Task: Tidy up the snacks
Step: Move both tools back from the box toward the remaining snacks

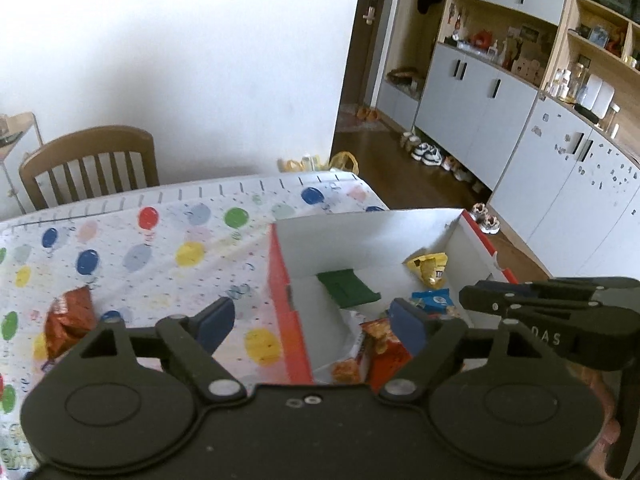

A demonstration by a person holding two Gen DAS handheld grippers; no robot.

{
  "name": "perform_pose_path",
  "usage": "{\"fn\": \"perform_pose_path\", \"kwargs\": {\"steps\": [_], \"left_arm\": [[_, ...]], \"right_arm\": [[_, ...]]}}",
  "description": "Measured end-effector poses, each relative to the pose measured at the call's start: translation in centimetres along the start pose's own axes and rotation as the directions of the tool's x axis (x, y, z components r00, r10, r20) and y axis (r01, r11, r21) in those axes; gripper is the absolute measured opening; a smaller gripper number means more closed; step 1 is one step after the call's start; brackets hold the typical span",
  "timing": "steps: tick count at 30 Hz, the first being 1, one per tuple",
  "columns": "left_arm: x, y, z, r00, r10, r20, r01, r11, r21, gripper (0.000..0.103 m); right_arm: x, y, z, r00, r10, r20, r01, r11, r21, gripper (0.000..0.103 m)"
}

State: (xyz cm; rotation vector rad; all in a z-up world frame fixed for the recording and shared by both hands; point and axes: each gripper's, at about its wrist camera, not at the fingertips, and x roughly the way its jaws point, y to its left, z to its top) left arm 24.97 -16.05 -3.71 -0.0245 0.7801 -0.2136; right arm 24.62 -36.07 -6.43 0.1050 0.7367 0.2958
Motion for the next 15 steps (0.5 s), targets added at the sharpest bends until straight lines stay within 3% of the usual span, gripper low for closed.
{"fn": "perform_pose_path", "kwargs": {"steps": [13, 14, 15], "left_arm": [[-4.6, 8.4, -4.0, 0.999, 0.037, 0.022, -0.036, 0.998, -0.048, 0.088], [-4.9, 9.2, -4.3, 0.999, 0.043, 0.021, -0.042, 0.998, -0.053, 0.088], [-5.2, 10.0, -4.7, 0.999, 0.050, 0.020, -0.048, 0.997, -0.058, 0.088]], "right_arm": [[0.0, 8.8, -0.8, 0.999, 0.054, 0.003, -0.053, 0.997, -0.062, 0.014], [0.1, 9.4, -0.9, 0.998, 0.057, 0.000, -0.057, 0.996, -0.063, 0.017], [0.3, 10.0, -1.1, 0.998, 0.061, -0.004, -0.061, 0.996, -0.064, 0.028]]}}
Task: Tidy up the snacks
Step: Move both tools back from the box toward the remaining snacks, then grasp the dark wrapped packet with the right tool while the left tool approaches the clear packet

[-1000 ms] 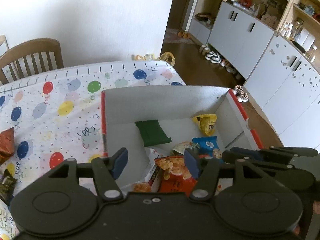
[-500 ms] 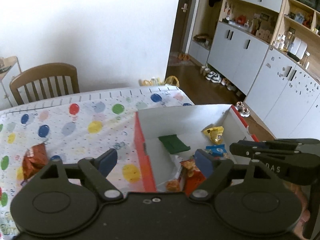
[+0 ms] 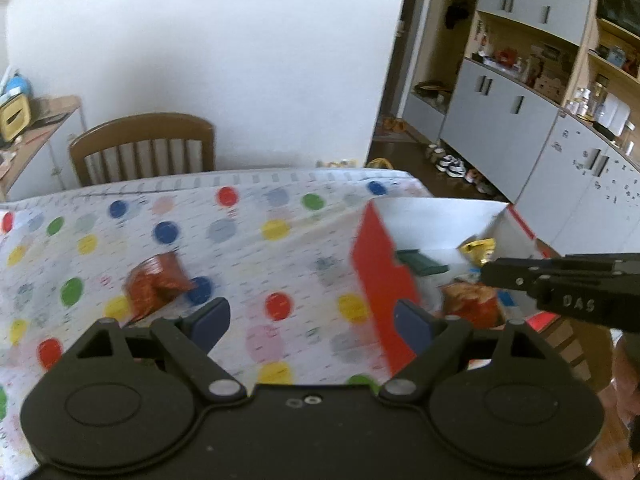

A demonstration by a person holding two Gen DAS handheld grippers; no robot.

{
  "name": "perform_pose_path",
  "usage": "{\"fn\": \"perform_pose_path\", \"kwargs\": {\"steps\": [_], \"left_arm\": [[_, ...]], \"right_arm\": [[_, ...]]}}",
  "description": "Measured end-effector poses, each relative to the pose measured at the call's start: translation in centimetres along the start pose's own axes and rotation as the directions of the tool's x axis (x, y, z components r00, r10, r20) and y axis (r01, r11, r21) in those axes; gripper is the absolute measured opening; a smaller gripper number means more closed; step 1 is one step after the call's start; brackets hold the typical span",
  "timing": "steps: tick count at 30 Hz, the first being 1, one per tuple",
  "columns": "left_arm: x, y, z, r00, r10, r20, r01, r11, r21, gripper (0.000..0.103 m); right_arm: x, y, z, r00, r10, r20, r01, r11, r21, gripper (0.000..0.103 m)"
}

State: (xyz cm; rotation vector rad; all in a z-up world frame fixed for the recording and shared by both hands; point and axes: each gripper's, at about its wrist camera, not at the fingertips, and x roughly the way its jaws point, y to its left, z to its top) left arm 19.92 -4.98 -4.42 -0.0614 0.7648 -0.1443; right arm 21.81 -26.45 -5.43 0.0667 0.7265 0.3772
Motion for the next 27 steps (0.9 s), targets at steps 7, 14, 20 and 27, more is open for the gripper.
{"fn": "perform_pose_path", "kwargs": {"steps": [7, 14, 20, 27], "left_arm": [[-1.6, 6.4, -2.3, 0.998, 0.069, -0.002, -0.069, 0.997, -0.044, 0.095], [-2.5, 12.0, -4.3, 0.992, 0.128, 0.002, -0.127, 0.988, -0.088, 0.102], [-1.8, 14.5, -5.4, 0.987, 0.162, 0.008, -0.162, 0.985, -0.053, 0.102], [0.3, 17.4, -6.2, 0.987, 0.158, -0.037, -0.161, 0.982, -0.096, 0.102]], "right_arm": [[1.1, 4.4, -0.6, 1.000, 0.025, -0.008, -0.025, 0.999, -0.031, 0.058], [2.6, 8.0, -1.3, 0.998, 0.054, -0.034, -0.056, 0.997, -0.047, 0.073], [4.9, 10.7, -1.1, 0.993, 0.092, -0.078, -0.093, 0.996, -0.003, 0.076], [8.5, 13.2, -1.3, 0.982, 0.104, -0.156, -0.099, 0.994, 0.041, 0.076]]}}
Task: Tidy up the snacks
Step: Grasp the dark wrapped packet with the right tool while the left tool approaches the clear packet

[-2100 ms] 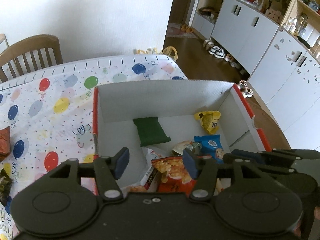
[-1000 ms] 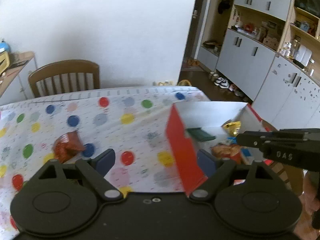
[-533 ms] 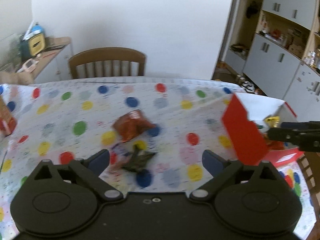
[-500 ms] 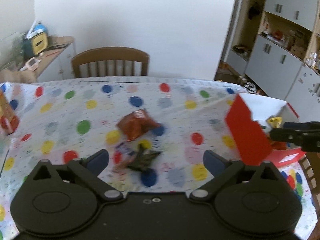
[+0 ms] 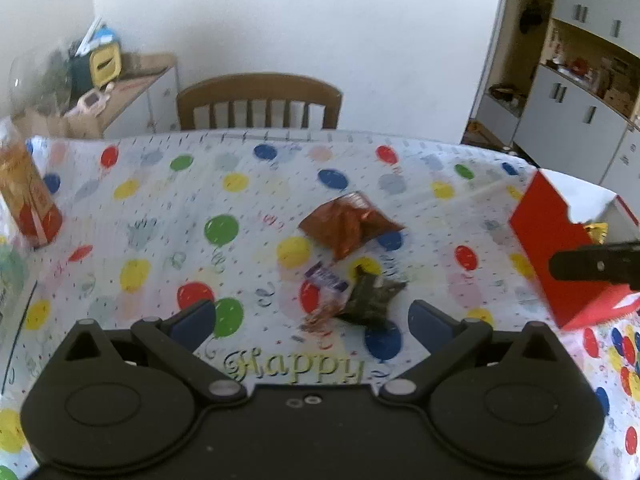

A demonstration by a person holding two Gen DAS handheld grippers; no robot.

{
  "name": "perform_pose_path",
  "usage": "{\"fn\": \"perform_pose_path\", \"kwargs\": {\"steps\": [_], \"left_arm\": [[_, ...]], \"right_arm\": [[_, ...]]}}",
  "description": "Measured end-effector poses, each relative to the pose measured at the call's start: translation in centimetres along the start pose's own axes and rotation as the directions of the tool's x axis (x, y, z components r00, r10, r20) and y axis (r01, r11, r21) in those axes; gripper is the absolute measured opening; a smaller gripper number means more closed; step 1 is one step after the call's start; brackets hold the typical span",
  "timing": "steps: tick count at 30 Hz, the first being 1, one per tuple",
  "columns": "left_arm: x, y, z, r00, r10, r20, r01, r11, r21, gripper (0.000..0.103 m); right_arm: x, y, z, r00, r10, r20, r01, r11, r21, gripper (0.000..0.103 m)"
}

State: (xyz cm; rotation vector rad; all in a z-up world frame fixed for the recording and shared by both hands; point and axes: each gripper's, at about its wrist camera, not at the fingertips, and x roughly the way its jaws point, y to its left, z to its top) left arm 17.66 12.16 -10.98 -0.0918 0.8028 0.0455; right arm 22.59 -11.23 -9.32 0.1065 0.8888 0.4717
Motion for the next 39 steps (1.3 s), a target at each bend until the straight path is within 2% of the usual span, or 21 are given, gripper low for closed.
{"fn": "perform_pose_path", "kwargs": {"steps": [3, 7, 11, 17, 26, 31, 37, 38, 39], "left_arm": [[1.2, 1.2, -0.3, 1.000, 0.004, -0.025, -0.004, 1.000, -0.015, 0.102], [2.6, 2.4, -0.5, 0.999, 0.008, -0.048, -0.010, 0.999, -0.039, 0.102], [4.3, 3.4, -0.7, 0.996, -0.024, -0.085, 0.016, 0.995, -0.099, 0.102], [6.7, 4.0, -0.9, 0.993, -0.011, -0.118, -0.002, 0.994, -0.113, 0.096], [8.6, 4.0, -0.8, 0.989, -0.039, -0.140, 0.026, 0.995, -0.093, 0.086], [8.8, 3.6, -1.1, 0.989, -0.048, -0.142, 0.040, 0.998, -0.057, 0.084], [9.2, 3.7, -1.1, 0.988, -0.051, -0.146, 0.041, 0.997, -0.069, 0.082], [9.2, 3.7, -1.0, 0.988, -0.052, -0.146, 0.042, 0.997, -0.068, 0.082], [9.3, 3.7, -1.0, 0.988, -0.053, -0.145, 0.043, 0.997, -0.066, 0.082]], "right_arm": [[1.6, 0.5, 0.2, 1.000, 0.003, -0.026, -0.002, 0.999, 0.041, 0.076], [3.6, 1.1, 0.7, 0.998, -0.034, -0.046, 0.037, 0.996, 0.078, 0.076], [5.6, 1.6, 1.2, 0.997, -0.049, -0.065, 0.056, 0.992, 0.113, 0.076], [8.9, 1.8, 1.9, 0.990, -0.046, -0.131, 0.069, 0.981, 0.179, 0.076], [13.7, 2.9, 2.7, 0.978, -0.032, -0.206, 0.087, 0.960, 0.265, 0.076], [15.6, 4.0, 3.0, 0.971, -0.040, -0.235, 0.103, 0.960, 0.261, 0.075], [17.6, 4.6, 2.9, 0.958, -0.041, -0.285, 0.123, 0.953, 0.278, 0.061], [17.8, 4.7, 2.8, 0.956, -0.046, -0.290, 0.128, 0.954, 0.271, 0.057], [17.7, 4.9, 2.8, 0.958, -0.053, -0.282, 0.130, 0.957, 0.261, 0.048]]}}
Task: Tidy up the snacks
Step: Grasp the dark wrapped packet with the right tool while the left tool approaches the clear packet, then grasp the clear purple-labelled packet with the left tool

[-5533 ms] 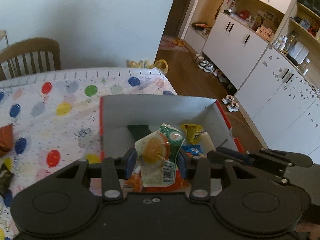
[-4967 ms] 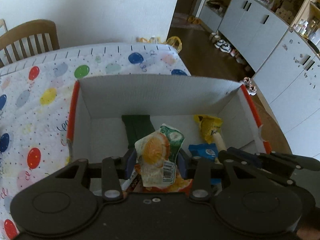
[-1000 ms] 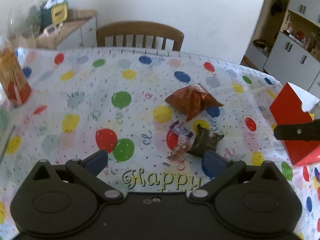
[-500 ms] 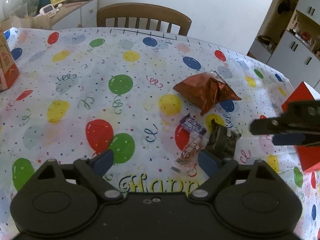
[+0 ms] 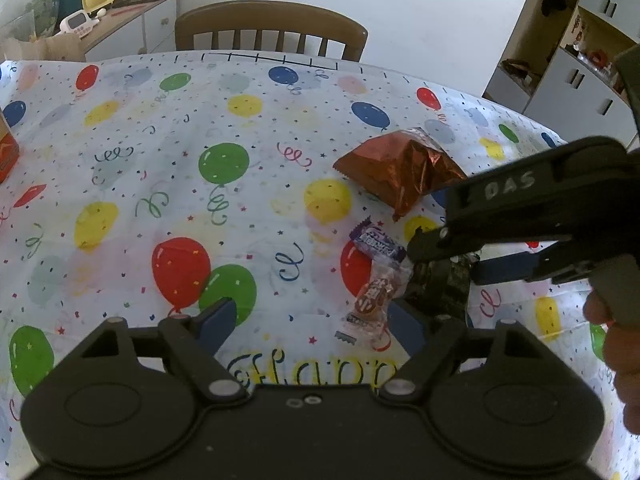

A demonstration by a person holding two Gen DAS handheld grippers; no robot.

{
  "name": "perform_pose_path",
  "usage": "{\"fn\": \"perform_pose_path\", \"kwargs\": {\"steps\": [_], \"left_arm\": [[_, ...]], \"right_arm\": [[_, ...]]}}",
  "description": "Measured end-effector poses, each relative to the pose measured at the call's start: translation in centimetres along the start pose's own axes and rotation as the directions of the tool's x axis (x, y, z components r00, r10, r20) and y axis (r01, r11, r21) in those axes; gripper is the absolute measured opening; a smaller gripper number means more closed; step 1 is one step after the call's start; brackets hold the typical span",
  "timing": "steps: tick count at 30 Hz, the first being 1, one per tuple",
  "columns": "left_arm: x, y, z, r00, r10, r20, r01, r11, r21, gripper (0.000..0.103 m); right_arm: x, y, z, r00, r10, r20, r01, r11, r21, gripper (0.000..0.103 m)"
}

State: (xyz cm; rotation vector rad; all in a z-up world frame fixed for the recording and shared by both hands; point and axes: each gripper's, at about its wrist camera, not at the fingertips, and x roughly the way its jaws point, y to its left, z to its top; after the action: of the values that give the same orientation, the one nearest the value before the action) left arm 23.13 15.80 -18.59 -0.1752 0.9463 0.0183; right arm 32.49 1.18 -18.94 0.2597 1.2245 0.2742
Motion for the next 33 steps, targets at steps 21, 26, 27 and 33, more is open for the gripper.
{"fn": "perform_pose_path", "kwargs": {"steps": [21, 26, 27, 33], "left_arm": [[2.3, -3.5, 0.7, 1.000, -0.022, -0.016, 0.024, 0.989, 0.147, 0.058], [2.4, -4.4, 0.3, 1.000, 0.024, 0.007, -0.025, 0.979, 0.204, 0.049], [2.3, -4.6, 0.2, 1.000, 0.021, 0.012, -0.023, 0.977, 0.212, 0.044], [2.2, -5.5, 0.2, 1.000, 0.024, 0.009, -0.025, 0.979, 0.204, 0.026]], "right_arm": [[-3.1, -3.9, -0.8, 0.999, -0.022, 0.032, 0.023, 0.999, -0.023, 0.038], [-4.0, -4.8, -1.2, 0.999, -0.025, 0.045, 0.026, 1.000, -0.013, 0.038], [-4.1, -5.0, -1.3, 0.999, -0.025, 0.047, 0.026, 1.000, -0.011, 0.038], [-5.4, -6.1, -1.9, 0.998, -0.021, 0.057, 0.021, 1.000, -0.004, 0.038]]}}
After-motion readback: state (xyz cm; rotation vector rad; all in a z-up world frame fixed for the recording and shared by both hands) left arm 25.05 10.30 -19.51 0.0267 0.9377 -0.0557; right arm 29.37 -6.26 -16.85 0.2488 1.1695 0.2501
